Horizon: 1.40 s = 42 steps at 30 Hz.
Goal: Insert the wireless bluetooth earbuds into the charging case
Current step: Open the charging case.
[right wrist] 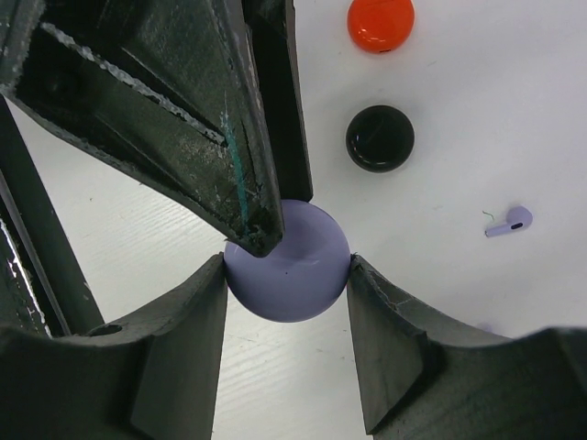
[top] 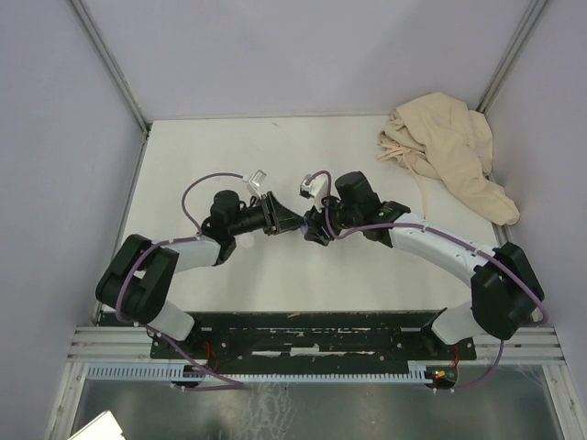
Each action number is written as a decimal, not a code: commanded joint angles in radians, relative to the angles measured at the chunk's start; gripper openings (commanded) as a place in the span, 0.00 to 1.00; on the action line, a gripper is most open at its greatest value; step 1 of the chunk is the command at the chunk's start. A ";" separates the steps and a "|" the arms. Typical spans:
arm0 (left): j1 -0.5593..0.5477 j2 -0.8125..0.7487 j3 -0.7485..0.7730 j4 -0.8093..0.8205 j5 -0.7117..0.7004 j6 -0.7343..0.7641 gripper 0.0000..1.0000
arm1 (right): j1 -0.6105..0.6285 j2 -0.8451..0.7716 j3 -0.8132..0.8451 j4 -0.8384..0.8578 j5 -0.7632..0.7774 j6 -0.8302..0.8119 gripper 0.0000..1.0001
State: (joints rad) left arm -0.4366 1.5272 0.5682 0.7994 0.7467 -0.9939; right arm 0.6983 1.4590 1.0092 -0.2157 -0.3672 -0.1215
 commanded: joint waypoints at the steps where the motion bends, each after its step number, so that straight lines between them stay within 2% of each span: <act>1: -0.014 0.010 0.025 0.026 0.040 0.045 0.48 | -0.004 0.006 0.033 0.022 -0.026 -0.012 0.11; 21: -0.041 0.033 0.046 0.024 0.077 0.058 0.37 | -0.010 0.009 0.038 0.027 -0.017 -0.012 0.11; 36: -0.048 0.048 0.072 -0.030 0.092 0.090 0.41 | -0.012 -0.006 0.039 0.032 -0.019 -0.012 0.11; 39: -0.048 0.053 0.075 -0.032 0.092 0.092 0.37 | -0.013 -0.006 0.040 0.032 -0.019 -0.013 0.11; 42: -0.049 0.055 0.076 -0.033 0.090 0.092 0.27 | -0.013 -0.006 0.038 0.030 -0.020 -0.014 0.11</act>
State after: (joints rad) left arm -0.4690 1.5780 0.6044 0.7345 0.7708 -0.9405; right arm 0.6899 1.4654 1.0096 -0.2489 -0.3809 -0.1223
